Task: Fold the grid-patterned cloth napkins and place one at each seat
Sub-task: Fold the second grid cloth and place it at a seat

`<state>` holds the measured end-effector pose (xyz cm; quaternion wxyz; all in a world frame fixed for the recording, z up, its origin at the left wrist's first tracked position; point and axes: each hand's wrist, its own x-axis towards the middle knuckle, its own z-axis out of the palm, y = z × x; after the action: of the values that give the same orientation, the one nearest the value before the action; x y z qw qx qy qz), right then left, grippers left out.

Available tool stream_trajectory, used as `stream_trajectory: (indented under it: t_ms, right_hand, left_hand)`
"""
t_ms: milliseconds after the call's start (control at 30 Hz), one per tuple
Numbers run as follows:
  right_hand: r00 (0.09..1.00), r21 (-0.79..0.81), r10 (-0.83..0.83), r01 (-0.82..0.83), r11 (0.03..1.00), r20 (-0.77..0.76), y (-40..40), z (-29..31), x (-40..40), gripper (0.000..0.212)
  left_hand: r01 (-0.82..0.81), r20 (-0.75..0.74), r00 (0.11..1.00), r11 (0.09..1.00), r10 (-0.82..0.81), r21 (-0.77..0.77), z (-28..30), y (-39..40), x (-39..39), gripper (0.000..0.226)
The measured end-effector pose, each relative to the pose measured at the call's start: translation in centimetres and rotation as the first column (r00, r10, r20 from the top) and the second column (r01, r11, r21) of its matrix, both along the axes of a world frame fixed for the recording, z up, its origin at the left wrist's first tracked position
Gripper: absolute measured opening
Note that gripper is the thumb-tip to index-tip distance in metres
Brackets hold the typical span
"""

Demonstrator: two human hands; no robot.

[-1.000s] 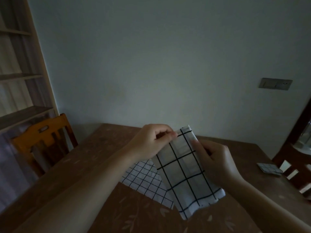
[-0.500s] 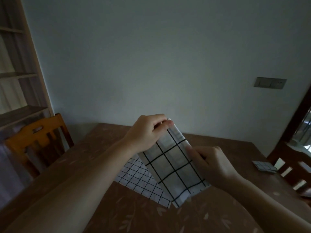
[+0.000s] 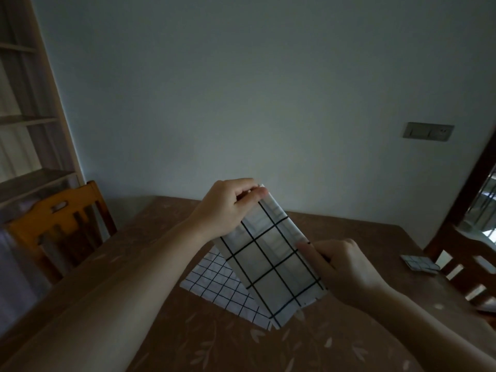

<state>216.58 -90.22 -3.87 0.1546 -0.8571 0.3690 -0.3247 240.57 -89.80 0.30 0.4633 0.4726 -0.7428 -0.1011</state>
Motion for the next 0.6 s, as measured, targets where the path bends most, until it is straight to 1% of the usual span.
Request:
stream_trajectory:
  t_ms: [67,133,233,267,300,333,367,400,433,467,500,533,600]
  right_hand:
    - [0.996,0.082,0.03,-0.024,0.996,-0.082,0.0,0.5,0.1,0.05]
    - [0.978,0.206,0.102,-0.064,0.976,-0.18,-0.3,1.4,0.3,0.039]
    - [0.967,0.301,0.194,-0.138,0.944,-0.163,-0.7,2.6,0.9,0.033]
    - [0.969,0.313,0.2,-0.146,0.938,-0.147,-0.7,3.0,1.0,0.027]
    - [0.972,0.32,0.202,-0.156,0.934,-0.117,-0.6,3.3,1.0,0.022]
    - [0.978,0.329,0.196,-0.163,0.93,-0.068,-0.6,3.6,1.0,0.019]
    - [0.984,0.335,0.179,-0.169,0.927,0.002,-0.6,3.8,0.9,0.019]
    - [0.985,0.343,0.152,-0.171,0.924,0.082,-0.6,4.0,0.6,0.023]
    - [0.98,0.345,0.12,-0.17,0.923,0.16,-0.7,4.1,0.3,0.032]
    - [0.972,0.349,0.086,-0.161,0.923,0.22,-0.9,4.1,0.0,0.043]
    - [0.963,0.36,0.054,-0.151,0.921,0.265,-1.2,4.0,-0.2,0.05]
    - [0.956,0.382,0.019,-0.135,0.914,0.294,-1.5,3.7,-0.4,0.051]
    - [0.946,0.401,-0.044,-0.095,0.911,0.322,-2.0,3.3,-0.8,0.038]
  left_hand:
    - [0.02,-0.013,1.0,1.0,-0.02,0.024,-0.1,0.1,-0.2,0.031]
    - [0.07,0.009,0.997,0.994,-0.071,0.08,-0.4,0.3,-0.9,0.032]
    - [0.123,0.106,0.985,0.986,-0.135,0.112,-0.4,0.5,-2.1,0.038]
    - [0.12,0.114,0.985,0.987,-0.132,0.109,-0.4,0.5,-2.2,0.04]
    - [0.11,0.077,0.99,0.988,-0.119,0.106,-0.3,0.6,-2.2,0.041]
    - [0.11,-0.044,0.993,0.986,-0.105,0.126,-0.5,0.4,-1.9,0.043]
    - [0.15,-0.252,0.962,0.972,-0.102,0.181,-0.6,0.5,-1.8,0.045]
    - [0.283,-0.496,0.86,0.923,-0.124,0.261,-0.9,0.6,-1.6,0.052]
    - [0.48,-0.697,0.7,0.825,-0.155,0.299,-1.5,0.7,-1.6,0.061]
    - [0.612,-0.81,0.568,0.732,-0.146,0.298,-2.2,0.9,-1.7,0.071]
    - [0.651,-0.835,0.538,0.686,-0.113,0.327,-2.9,1.2,-2.0,0.071]
    - [0.634,-0.809,0.582,0.67,-0.085,0.386,-3.5,1.4,-2.5,0.064]
    - [0.499,-0.65,0.758,0.697,-0.063,0.515,-3.9,1.4,-3.4,0.045]
